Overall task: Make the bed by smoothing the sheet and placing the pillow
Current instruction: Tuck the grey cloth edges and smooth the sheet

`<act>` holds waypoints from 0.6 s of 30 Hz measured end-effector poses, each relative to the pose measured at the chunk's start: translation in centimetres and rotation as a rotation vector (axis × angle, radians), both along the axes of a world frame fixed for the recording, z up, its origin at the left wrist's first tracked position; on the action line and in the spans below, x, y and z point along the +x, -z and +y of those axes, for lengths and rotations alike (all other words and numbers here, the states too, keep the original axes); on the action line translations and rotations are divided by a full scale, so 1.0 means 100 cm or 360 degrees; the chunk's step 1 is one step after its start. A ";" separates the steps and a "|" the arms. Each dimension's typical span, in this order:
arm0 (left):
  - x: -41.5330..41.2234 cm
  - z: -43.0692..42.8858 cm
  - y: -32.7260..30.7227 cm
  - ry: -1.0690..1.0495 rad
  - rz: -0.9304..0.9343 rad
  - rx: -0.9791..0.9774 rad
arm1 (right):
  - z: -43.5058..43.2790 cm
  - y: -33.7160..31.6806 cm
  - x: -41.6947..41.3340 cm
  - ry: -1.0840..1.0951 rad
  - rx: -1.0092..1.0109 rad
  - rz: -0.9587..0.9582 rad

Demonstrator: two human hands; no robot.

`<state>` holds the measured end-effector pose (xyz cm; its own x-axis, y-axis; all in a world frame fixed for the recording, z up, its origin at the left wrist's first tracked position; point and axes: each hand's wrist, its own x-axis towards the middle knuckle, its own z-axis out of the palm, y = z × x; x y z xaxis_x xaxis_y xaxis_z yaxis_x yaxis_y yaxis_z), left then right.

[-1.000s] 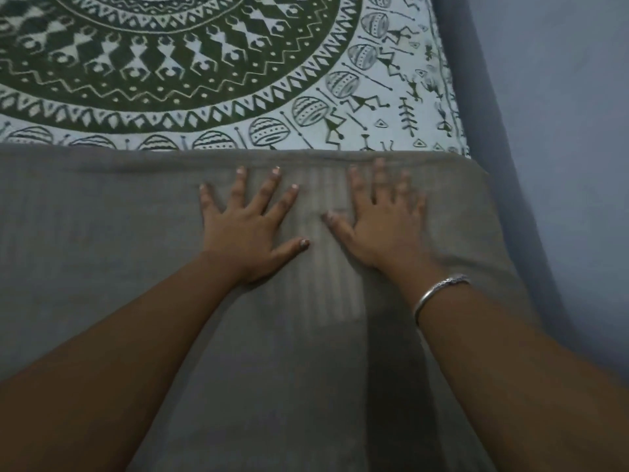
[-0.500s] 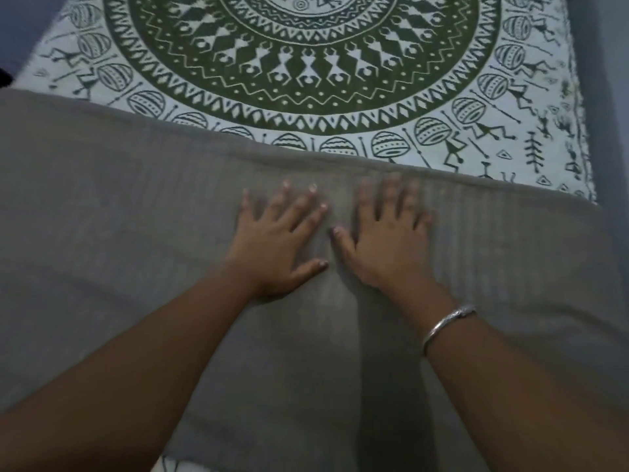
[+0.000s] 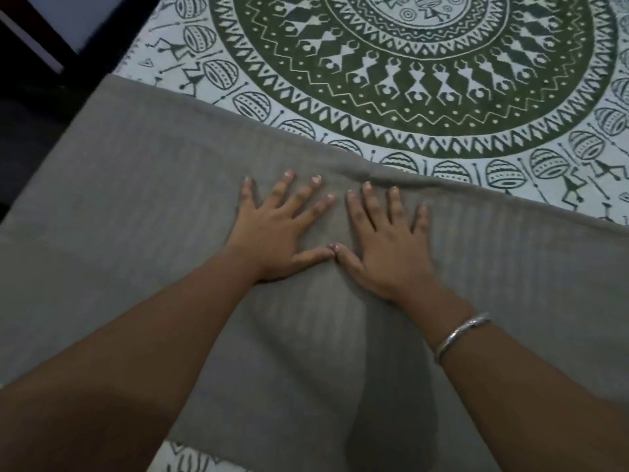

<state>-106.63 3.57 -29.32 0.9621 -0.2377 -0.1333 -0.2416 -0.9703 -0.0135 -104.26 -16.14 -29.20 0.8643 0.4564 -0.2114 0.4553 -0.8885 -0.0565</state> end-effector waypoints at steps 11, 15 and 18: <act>-0.005 0.106 -0.001 0.0090 -0.0079 -0.0029 | 0.112 0.003 0.006 -0.0249 0.0086 -0.0045; -0.018 0.150 -0.005 -0.0400 -0.0100 -0.0061 | 0.116 -0.001 0.030 0.0085 -0.0057 -0.0035; -0.041 0.159 -0.006 -0.0152 -0.0064 0.0007 | 0.149 -0.012 0.031 0.0290 -0.0002 -0.0053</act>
<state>-110.75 19.44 -28.71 0.9850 -0.1441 -0.0951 -0.1471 -0.9888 -0.0256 -101.15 -1.26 -28.05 0.9391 0.2916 -0.1819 0.2887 -0.9565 -0.0430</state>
